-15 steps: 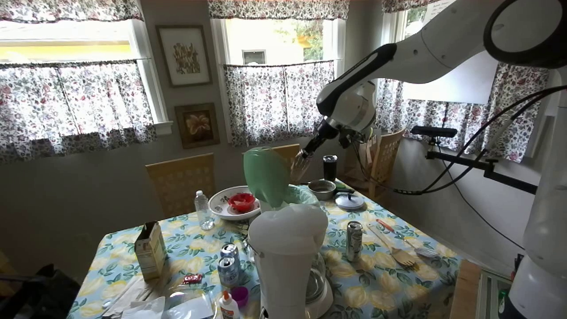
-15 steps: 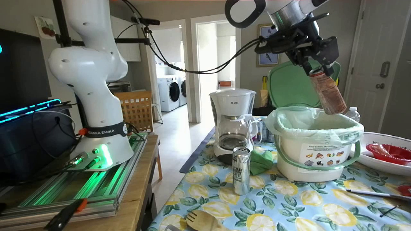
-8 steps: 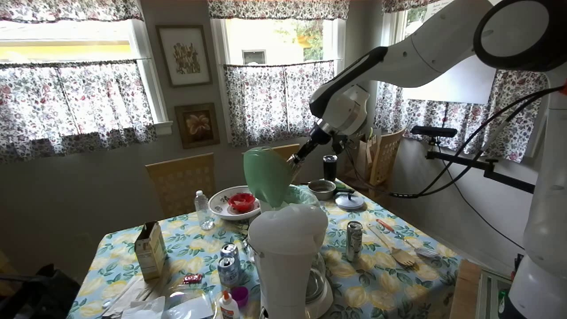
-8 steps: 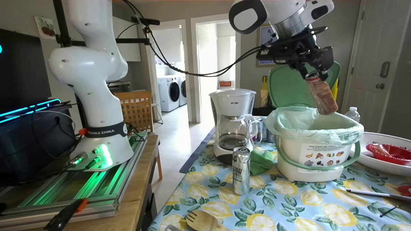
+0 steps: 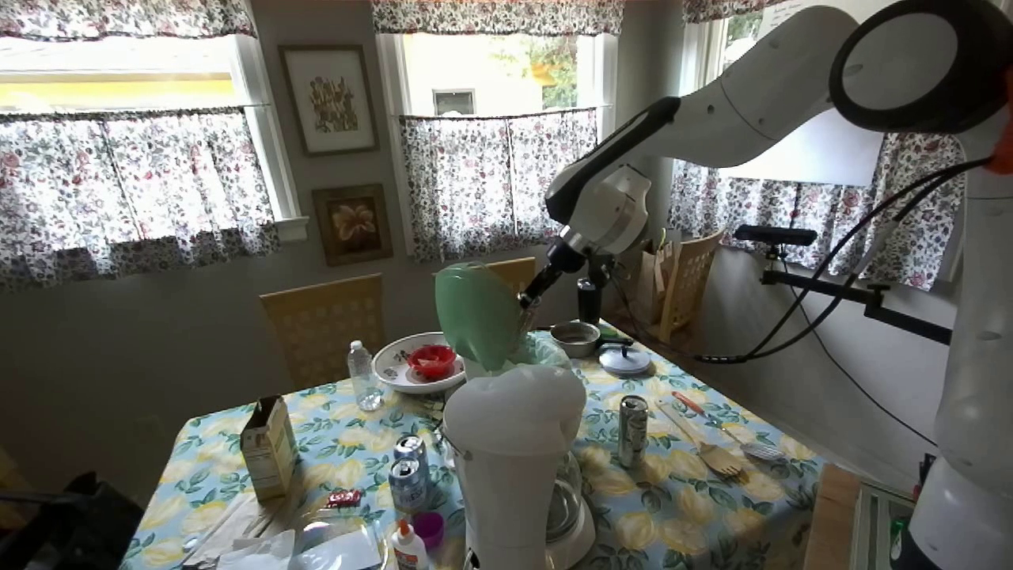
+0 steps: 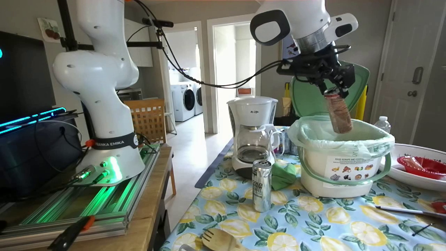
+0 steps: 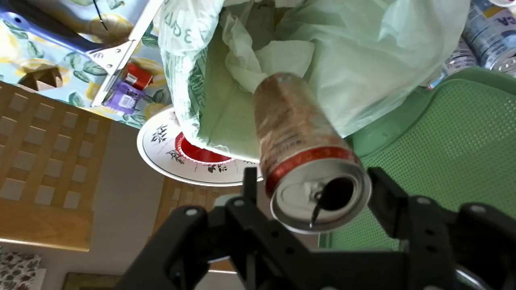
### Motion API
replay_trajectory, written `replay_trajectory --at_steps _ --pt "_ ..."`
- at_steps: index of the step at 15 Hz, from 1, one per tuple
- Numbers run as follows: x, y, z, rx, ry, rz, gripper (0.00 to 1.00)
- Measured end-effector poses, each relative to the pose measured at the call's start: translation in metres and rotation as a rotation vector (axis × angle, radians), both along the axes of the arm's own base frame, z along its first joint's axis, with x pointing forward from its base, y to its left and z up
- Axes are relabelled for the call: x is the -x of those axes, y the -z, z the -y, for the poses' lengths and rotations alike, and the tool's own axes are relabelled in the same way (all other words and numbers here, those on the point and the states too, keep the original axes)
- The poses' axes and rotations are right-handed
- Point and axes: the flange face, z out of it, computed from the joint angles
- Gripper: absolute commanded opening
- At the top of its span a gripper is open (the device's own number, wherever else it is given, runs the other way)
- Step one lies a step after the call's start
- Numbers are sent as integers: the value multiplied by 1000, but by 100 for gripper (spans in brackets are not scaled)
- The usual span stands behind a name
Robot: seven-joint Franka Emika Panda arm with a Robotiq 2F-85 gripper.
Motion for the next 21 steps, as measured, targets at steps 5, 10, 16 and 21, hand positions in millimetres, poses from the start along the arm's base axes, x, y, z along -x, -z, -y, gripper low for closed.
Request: replay_trajectory --at_steps 5,10,16,21 --pt "0 3 -1 -6 -1 -7 100" --pt "13 5 10 -30 49 -105 100" --pt "53 9 33 -117 84 -392 100" --pt "76 26 40 -153 102 -555 100"
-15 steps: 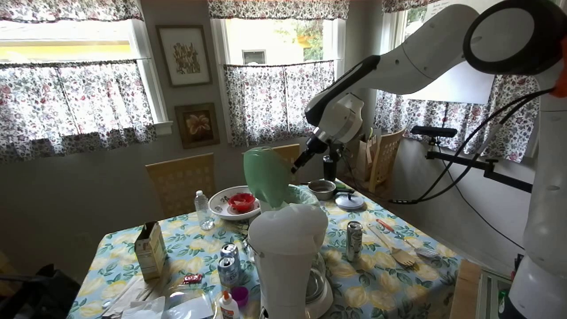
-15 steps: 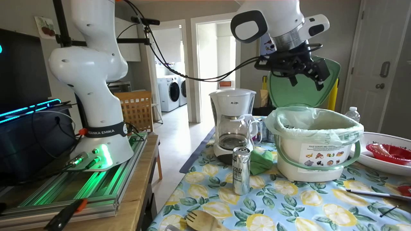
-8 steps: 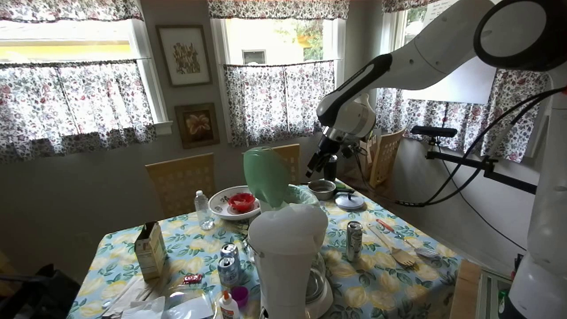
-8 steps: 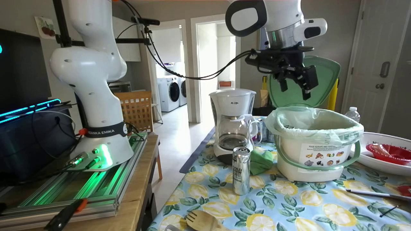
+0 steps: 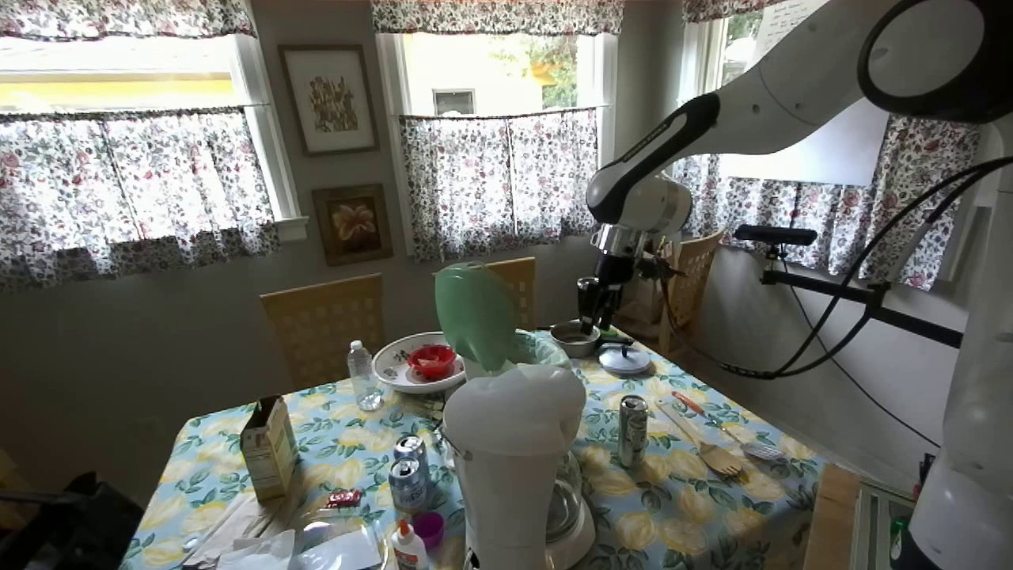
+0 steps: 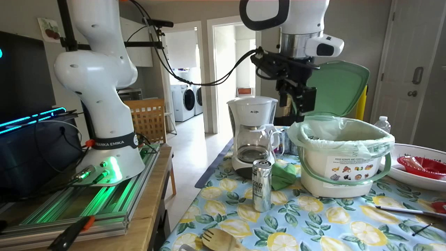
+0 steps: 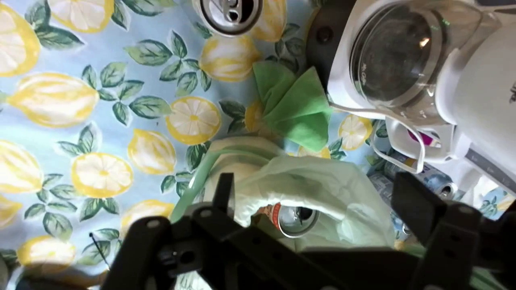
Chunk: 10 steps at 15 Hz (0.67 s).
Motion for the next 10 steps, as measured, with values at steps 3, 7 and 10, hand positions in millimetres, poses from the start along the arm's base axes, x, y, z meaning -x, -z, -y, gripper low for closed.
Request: replay_trajectory --at_steps 3,7,10 --pt "12 21 -5 4 -17 -71 100" --pt "28 58 -13 18 -76 -184 100" --pt "37 78 -14 66 -109 -255 100"
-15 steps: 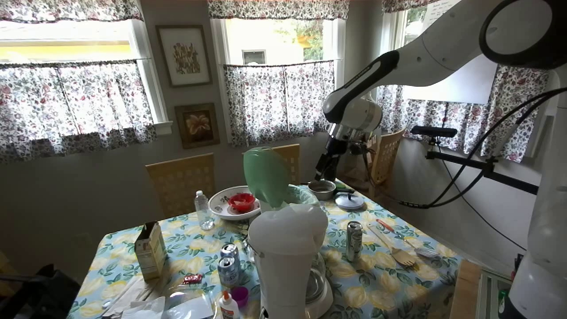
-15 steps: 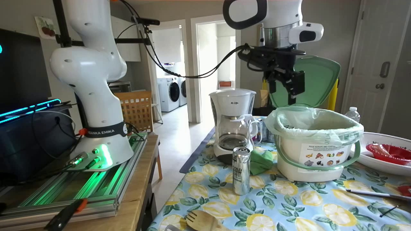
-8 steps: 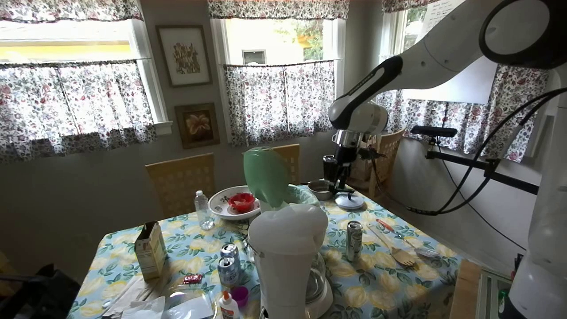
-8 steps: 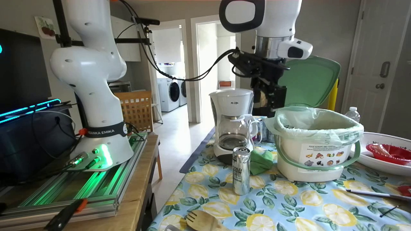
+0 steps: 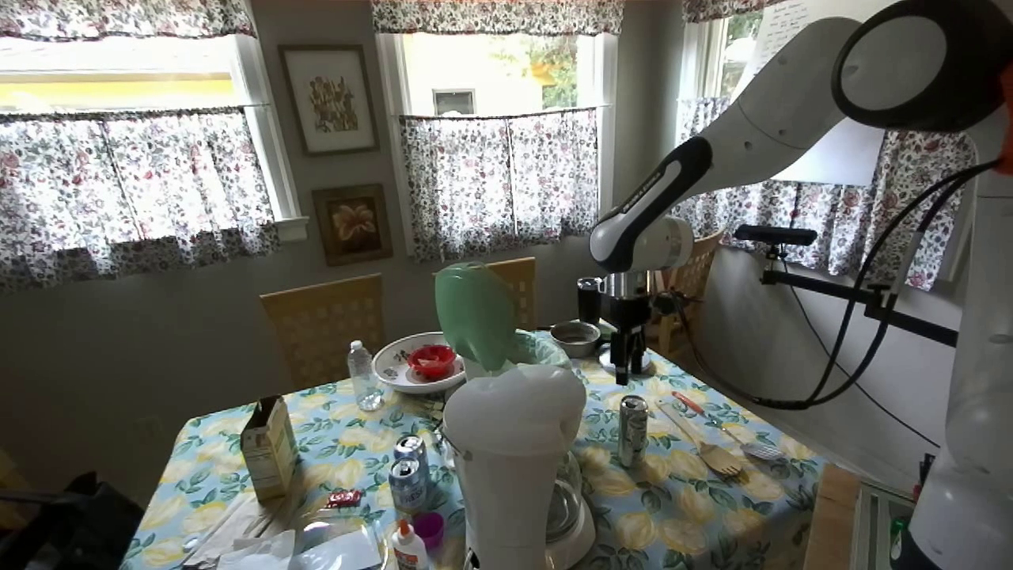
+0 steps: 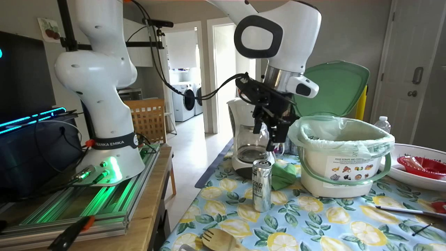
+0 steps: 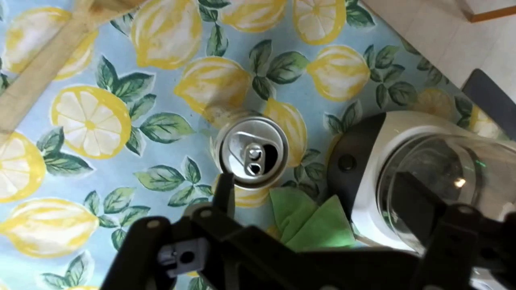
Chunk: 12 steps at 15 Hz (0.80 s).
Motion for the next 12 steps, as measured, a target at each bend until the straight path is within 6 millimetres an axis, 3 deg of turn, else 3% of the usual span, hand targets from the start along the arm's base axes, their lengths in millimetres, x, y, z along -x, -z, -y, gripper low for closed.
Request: replay_trajectory --at_steps 12 --pt "4 42 3 105 -57 -54 100"
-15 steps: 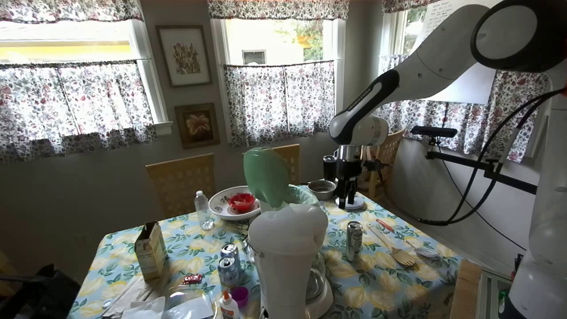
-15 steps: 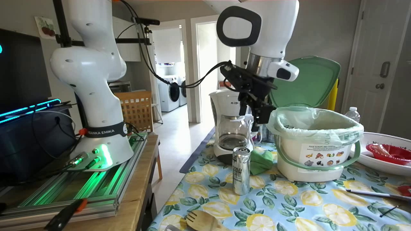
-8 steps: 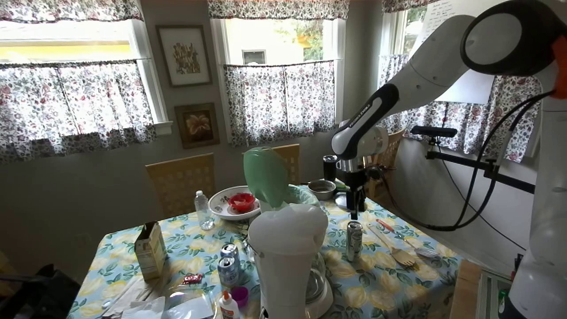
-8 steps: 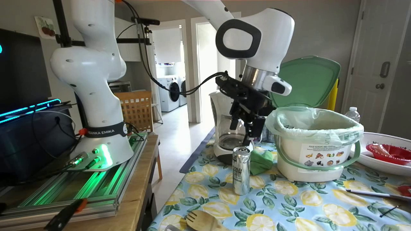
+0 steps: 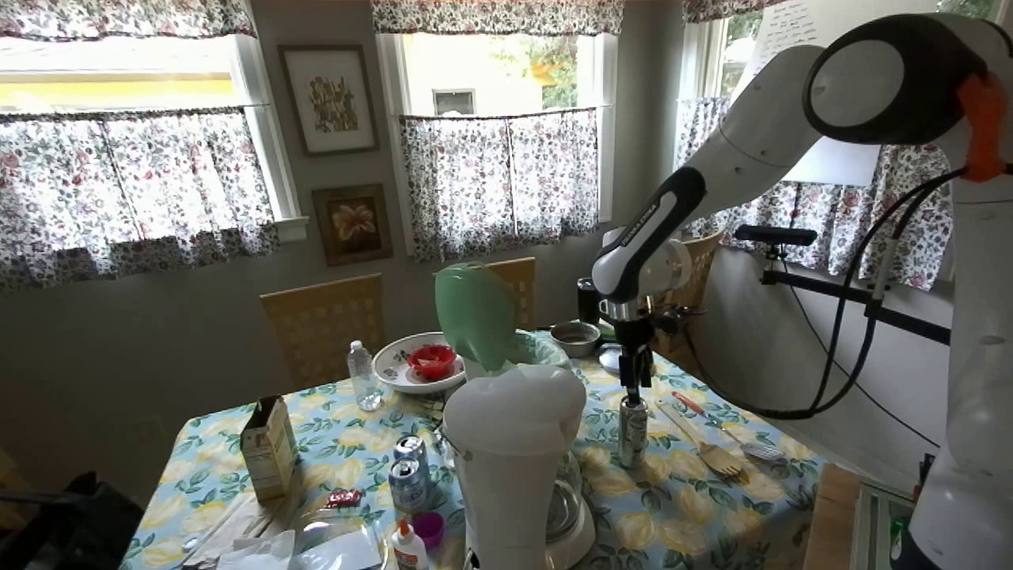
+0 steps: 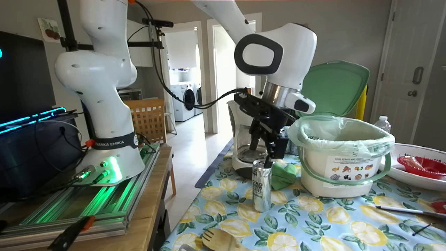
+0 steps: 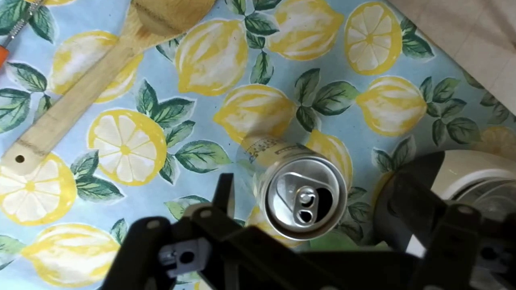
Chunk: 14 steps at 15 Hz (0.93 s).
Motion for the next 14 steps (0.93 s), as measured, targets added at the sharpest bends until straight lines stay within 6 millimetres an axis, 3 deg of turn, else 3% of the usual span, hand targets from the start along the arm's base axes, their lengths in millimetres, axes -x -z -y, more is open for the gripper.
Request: replay_trajectory --at_steps 8,9,10,14 --pt "-8 17 -6 16 -51 49 100" --pt "-8 18 -7 13 -59 48 76" --pt "-8 19 -7 11 -66 47 74" --pt "-8 21 -8 6 -82 44 44"
